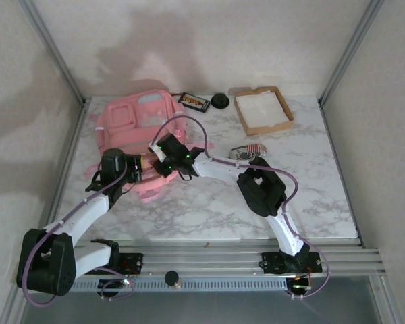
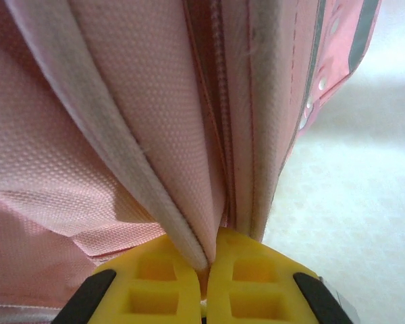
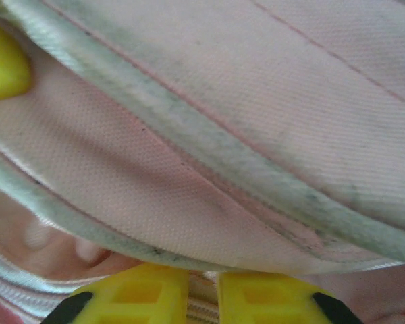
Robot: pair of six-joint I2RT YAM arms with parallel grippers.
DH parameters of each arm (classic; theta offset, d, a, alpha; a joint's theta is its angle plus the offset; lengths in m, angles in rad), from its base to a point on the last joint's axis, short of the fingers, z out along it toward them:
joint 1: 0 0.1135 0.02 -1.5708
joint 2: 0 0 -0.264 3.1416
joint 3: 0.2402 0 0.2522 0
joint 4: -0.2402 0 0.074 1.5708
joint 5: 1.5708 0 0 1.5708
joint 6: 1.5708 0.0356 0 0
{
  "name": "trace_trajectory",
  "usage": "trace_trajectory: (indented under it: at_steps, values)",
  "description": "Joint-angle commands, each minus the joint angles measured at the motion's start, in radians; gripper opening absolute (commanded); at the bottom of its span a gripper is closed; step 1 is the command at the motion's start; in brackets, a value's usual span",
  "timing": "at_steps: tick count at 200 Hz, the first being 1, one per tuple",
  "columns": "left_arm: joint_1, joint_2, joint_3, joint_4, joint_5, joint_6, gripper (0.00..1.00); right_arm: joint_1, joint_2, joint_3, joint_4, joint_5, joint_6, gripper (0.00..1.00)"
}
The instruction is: Pack books, pencil case, and school supplies into a backpack
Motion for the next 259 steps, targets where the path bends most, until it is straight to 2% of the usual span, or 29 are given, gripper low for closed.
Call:
trace_trajectory:
  at_steps: [1, 19, 61, 79, 97, 142, 182, 199, 214, 231, 259]
  values:
    - [-0.027, -0.051, 0.049, 0.048, 0.048, -0.005, 0.00, -0.001, -0.037, -0.009, 0.124, 0.065, 0.004, 0.15]
    - [-0.024, -0.056, 0.048, 0.035, 0.038, 0.003, 0.00, -0.005, -0.079, -0.053, 0.127, 0.064, 0.010, 0.07]
    - [-0.005, -0.073, 0.042, 0.011, 0.030, 0.019, 0.00, -0.026, -0.163, -0.146, 0.139, 0.011, 0.008, 0.06]
    - [-0.005, -0.068, 0.045, 0.021, 0.041, 0.018, 0.00, -0.025, -0.174, -0.167, 0.167, -0.140, -0.028, 0.14]
    - [-0.005, -0.063, 0.053, 0.024, 0.051, 0.014, 0.00, -0.026, -0.154, -0.148, 0.141, -0.249, -0.024, 0.27]
    - [-0.007, -0.053, 0.068, 0.030, 0.067, 0.005, 0.00, -0.026, -0.220, -0.267, 0.274, -0.376, 0.086, 0.44]
    - [-0.008, -0.066, 0.074, 0.018, 0.055, 0.007, 0.00, -0.053, -0.144, -0.176, 0.291, -0.338, 0.252, 0.44]
    - [-0.006, -0.065, 0.077, 0.017, 0.059, 0.006, 0.00, -0.054, -0.095, -0.086, 0.207, -0.309, 0.257, 0.44]
    - [-0.006, -0.056, 0.080, 0.024, 0.067, 0.002, 0.00, -0.056, -0.061, -0.039, 0.158, -0.332, 0.250, 0.45]
    - [-0.007, -0.053, 0.084, 0.026, 0.074, 0.002, 0.00, -0.051, -0.068, -0.035, 0.134, -0.319, 0.245, 0.45]
    - [-0.007, -0.059, 0.084, 0.020, 0.077, 0.004, 0.00, -0.052, -0.108, -0.077, 0.109, -0.209, 0.239, 0.46]
